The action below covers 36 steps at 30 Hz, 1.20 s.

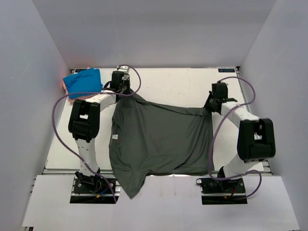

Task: Fold and stack the t-shirts
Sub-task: Flatten out the tshirt

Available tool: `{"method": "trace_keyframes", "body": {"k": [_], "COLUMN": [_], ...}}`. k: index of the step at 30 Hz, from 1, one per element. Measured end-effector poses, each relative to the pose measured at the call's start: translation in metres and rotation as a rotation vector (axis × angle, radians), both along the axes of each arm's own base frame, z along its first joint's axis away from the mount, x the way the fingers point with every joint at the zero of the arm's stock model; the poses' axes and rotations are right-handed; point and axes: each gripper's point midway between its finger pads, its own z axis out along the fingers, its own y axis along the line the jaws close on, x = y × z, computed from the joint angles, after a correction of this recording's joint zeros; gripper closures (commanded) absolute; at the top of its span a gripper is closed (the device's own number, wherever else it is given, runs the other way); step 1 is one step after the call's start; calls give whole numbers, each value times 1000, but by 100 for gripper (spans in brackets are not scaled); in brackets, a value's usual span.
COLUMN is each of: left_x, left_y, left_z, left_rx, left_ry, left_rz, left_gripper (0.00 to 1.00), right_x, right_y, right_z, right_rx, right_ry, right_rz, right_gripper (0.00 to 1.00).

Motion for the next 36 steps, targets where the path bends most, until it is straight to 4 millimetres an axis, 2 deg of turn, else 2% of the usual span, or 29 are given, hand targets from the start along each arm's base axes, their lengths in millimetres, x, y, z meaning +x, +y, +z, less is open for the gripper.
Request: {"method": "trace_keyframes", "body": {"k": [4,6,7,8,9,10,12,17,20,23,25,28,31,36], "left_x": [28,43,50,57,65,71,79,74,48,15,-4,-29,-49,-87], "left_y": [-6,-9,-10,-11,-12,-12,-10,3,11,15,11,-4,-17,-28], "left_z": [1,7,11,15,19,21,24,18,14,24,36,47,34,-12], "left_rx": [-9,-13,-13,-18,-18,-25,-33,-43,-56,-83,-106,-158,-193,-219], "left_ry": [-30,-51,-62,-71,-83,-83,-86,-46,-7,15,8,3,36,168], "left_rz": [1,1,1,6,8,18,32,81,96,81,56,-17,-80,-143], "left_gripper": [100,76,59,19,8,0,0,0,0,0,0,0,0,0], "right_x": [32,49,56,65,71,75,82,77,60,41,35,27,26,28], "right_y": [-4,-6,-7,-9,-10,-12,-15,-19,-15,-11,-7,-1,6,16], "right_z": [-2,-3,-4,-6,-7,-9,-11,-3,4,7,4,-6,-9,-26], "right_rx": [-4,-4,-1,-3,4,-3,-4,-8,10,33,48,71,98,143], "right_ry": [-10,-11,-14,-16,-16,-6,7,15,12,20,30,59,64,94], "right_rz": [-16,-23,-30,-30,-41,-39,-47,-43,-18,5,23,53,85,128], "right_gripper": [88,66,50,24,20,17,10,10,13,16,18,24,24,25]}}
